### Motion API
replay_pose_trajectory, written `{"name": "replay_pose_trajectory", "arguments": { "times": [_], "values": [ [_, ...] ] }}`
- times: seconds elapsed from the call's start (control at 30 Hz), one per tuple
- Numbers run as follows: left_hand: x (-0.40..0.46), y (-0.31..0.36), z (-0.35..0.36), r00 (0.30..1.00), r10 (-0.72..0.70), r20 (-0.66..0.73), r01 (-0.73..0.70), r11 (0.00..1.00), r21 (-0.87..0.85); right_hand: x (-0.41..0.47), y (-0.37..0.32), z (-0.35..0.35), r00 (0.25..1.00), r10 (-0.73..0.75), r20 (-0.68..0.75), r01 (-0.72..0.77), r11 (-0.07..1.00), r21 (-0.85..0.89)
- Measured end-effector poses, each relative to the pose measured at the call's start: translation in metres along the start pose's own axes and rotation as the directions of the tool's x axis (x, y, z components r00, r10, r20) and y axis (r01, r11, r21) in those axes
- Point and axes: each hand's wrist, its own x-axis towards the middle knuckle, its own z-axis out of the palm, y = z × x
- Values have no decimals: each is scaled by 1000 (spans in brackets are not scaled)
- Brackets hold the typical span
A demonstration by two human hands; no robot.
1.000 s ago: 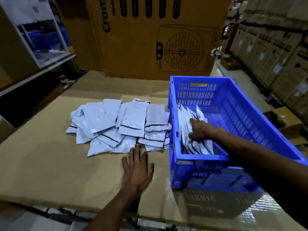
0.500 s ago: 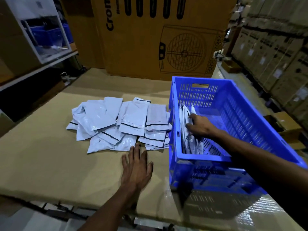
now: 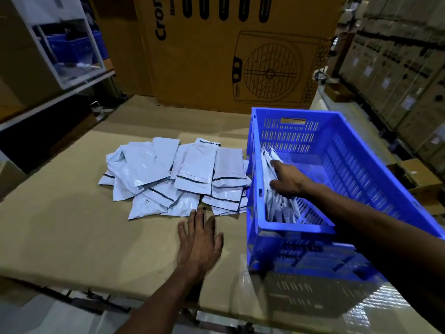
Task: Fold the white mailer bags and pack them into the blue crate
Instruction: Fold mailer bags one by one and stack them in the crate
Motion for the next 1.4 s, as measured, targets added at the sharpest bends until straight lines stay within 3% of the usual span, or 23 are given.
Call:
{"name": "replay_pose_trajectory", "arguments": {
  "times": [0.17,0.27,0.37,0.6,0.8,1.4],
  "values": [
    [1,-1,1,1000,-5,-4,5,1000,-1,-1,7,2,999,20,-35,-18,997,72],
    [2,-1,0,1000,-2,-8,2,1000,-3,1,8,0,989,59,-137,-38,988,150],
    [2,-1,1,1000,-3,7,3,1000,-3,7,14,3,974,79,-212,-64,995,79],
    [2,0,0,1000,0,-9,0,1000,-6,13,27,12,999,44,11,-42,992,-121],
    [0,0,-1,1000,-9,-9,9,1000,4,15,32,13,999,0,43,9,982,-190],
    [1,0,1,1000,-8,-22,7,1000,-6,15,31,26,983,8,181,17,991,-135]
  ]
}}
